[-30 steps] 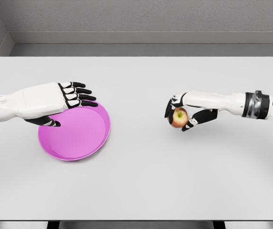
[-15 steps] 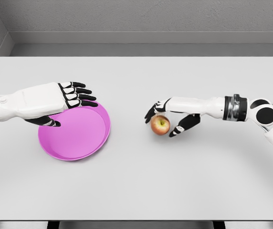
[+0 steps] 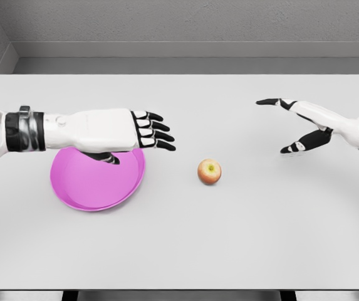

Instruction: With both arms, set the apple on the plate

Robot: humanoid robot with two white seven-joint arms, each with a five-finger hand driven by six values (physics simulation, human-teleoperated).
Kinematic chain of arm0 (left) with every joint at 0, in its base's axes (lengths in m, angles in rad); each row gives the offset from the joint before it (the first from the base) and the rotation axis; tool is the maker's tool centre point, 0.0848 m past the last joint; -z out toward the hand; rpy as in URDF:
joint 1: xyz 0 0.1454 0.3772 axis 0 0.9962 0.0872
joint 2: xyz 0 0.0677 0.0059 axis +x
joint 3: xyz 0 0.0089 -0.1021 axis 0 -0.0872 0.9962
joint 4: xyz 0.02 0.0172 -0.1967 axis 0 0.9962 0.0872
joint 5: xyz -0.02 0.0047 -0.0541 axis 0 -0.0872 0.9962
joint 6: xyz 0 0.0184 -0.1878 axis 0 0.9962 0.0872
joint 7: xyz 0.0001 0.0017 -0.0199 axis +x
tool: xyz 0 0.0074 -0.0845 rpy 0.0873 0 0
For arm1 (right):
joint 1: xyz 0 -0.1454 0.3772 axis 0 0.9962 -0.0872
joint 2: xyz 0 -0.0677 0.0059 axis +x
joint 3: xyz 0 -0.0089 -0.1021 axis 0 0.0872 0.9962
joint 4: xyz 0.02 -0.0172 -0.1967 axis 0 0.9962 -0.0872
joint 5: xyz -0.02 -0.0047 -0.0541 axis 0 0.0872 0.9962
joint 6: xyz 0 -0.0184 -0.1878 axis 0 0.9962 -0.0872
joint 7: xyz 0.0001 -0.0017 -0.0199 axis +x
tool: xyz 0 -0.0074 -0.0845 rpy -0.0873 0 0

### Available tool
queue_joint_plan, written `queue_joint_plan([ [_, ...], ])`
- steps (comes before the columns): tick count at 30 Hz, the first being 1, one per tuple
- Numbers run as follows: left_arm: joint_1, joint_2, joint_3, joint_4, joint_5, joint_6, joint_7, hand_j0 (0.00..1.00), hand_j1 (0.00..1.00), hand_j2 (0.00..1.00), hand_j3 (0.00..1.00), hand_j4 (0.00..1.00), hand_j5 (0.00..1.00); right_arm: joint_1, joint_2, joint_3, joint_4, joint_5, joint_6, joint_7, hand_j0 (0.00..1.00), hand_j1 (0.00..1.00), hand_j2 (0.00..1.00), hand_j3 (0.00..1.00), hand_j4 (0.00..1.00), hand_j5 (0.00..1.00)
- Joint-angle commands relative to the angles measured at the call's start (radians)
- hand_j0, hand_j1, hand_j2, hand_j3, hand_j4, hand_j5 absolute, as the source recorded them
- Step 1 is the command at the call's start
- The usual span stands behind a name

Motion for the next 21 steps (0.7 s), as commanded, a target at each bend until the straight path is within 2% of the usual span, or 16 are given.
queue_joint_plan([
  [1,0.000,-0.162,-0.024,0.002,-0.052,0.001,-0.109,1.00,1.00,1.00,1.00,1.00,1.00,0.000,-0.025,-0.110,0.003,-0.003,0.003,0.000,1.00,1.00,1.00,1.00,1.00,1.00],
  [2,-0.021,-0.242,-0.031,0.045,-0.084,0.001,-0.109,1.00,1.00,1.00,1.00,1.00,1.00,0.008,-0.032,-0.121,-0.006,-0.006,0.003,0.000,1.00,1.00,1.00,1.00,1.00,1.00],
  [4,-0.093,-0.334,-0.070,0.145,-0.089,0.001,-0.106,1.00,1.00,1.00,1.00,1.00,1.00,0.008,-0.032,-0.125,-0.048,-0.006,0.003,0.000,1.00,1.00,1.00,1.00,1.00,1.00],
  [6,-0.106,-0.364,-0.074,0.177,-0.096,0.001,-0.107,1.00,1.00,1.00,1.00,1.00,1.00,0.009,-0.031,-0.122,-0.052,-0.004,0.003,0.000,1.00,1.00,1.00,1.00,1.00,1.00],
  [8,-0.106,-0.387,-0.103,0.178,-0.194,0.001,-0.109,1.00,1.00,1.00,1.00,1.00,1.00,0.023,-0.029,-0.116,-0.065,-0.004,0.003,0.000,1.00,1.00,1.00,1.00,1.00,1.00],
  [11,-0.106,-0.387,-0.148,0.177,-0.201,0.001,-0.106,1.00,1.00,1.00,1.00,1.00,1.00,0.031,-0.029,-0.114,-0.127,-0.006,0.003,0.000,1.00,1.00,1.00,1.00,1.00,1.00],
  [15,-0.106,-0.377,-0.146,0.180,-0.207,0.001,-0.106,1.00,1.00,1.00,1.00,1.00,1.00,0.026,-0.031,-0.114,-0.144,-0.006,0.003,0.000,1.00,1.00,1.00,1.00,1.00,1.00],
  [18,-0.104,-0.394,-0.146,0.231,-0.207,0.001,-0.104,1.00,1.00,1.00,1.00,1.00,1.00,0.029,-0.031,-0.114,-0.144,-0.006,0.003,0.000,1.00,1.00,1.00,1.00,1.00,1.00],
  [21,-0.101,-0.414,-0.148,0.332,-0.210,0.001,-0.103,1.00,1.00,1.00,1.00,1.00,1.00,0.032,-0.029,-0.114,-0.144,-0.006,0.003,0.000,1.00,1.00,1.00,1.00,1.00,1.00],
])
